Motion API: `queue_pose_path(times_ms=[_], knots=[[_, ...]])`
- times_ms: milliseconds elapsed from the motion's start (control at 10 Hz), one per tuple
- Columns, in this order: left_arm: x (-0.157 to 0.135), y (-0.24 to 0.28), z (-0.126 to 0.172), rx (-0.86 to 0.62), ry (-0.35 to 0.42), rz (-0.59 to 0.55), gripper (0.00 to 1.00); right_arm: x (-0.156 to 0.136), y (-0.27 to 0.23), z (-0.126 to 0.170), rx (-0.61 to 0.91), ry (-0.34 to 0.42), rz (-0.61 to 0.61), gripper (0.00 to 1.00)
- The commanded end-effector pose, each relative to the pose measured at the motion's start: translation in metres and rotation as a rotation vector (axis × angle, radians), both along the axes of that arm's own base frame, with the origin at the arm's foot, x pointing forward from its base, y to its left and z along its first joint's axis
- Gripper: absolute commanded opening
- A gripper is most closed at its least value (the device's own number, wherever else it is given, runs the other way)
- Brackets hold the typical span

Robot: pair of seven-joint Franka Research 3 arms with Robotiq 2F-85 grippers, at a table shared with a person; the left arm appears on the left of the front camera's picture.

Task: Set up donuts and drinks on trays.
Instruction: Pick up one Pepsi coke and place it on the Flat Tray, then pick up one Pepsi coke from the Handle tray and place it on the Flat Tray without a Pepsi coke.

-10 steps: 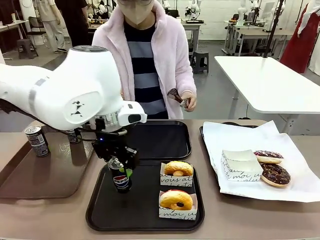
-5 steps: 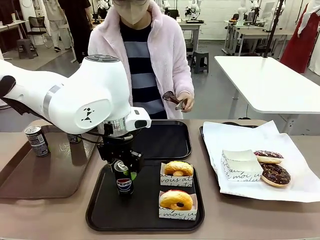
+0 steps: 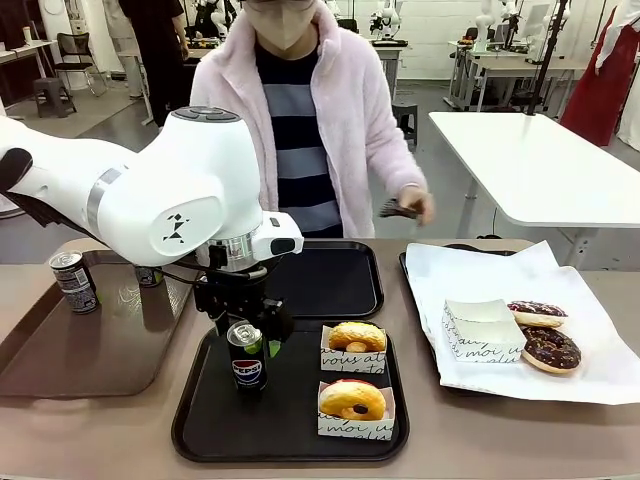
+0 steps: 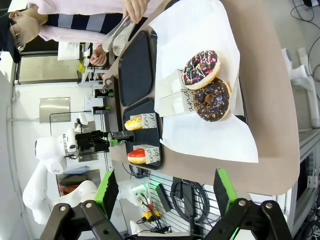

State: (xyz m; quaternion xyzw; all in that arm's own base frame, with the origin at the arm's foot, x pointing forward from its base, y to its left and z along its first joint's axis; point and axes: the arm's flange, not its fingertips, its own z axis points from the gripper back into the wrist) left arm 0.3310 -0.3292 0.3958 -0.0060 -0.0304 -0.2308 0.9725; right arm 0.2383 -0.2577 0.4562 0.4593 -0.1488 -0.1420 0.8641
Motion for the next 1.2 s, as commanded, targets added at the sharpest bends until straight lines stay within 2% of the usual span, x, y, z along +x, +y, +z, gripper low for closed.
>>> queue_pose_path(times_ms=[0,100,300,600,900,1000,1100], knots=[[0.002,-0.005,0.0,0.015,-0.006,0.042,1.0,-0.002,0.0,0.001,0.003,0.014,0.003,1.0],[0.003,-0.005,0.001,0.021,0.002,0.058,1.0,-0.002,0.0,0.001,0.003,0.014,0.003,1.0],[0.009,0.018,0.042,-0.002,-0.009,0.074,1.0,-0.002,0.0,0.001,0.003,0.014,0.003,1.0],[0.014,0.092,0.097,-0.051,-0.019,0.146,1.0,-0.002,0.0,0.001,0.003,0.014,0.003,1.0],[0.027,0.144,0.095,-0.086,0.013,0.281,1.0,-0.002,0.0,0.001,0.003,0.014,0.003,1.0],[0.027,0.15,0.088,-0.089,0.019,0.295,1.0,-0.002,0.0,0.001,0.003,0.014,0.003,1.0],[0.029,0.141,0.108,-0.067,-0.008,0.254,1.0,-0.002,0.0,0.001,0.003,0.014,0.003,1.0]])
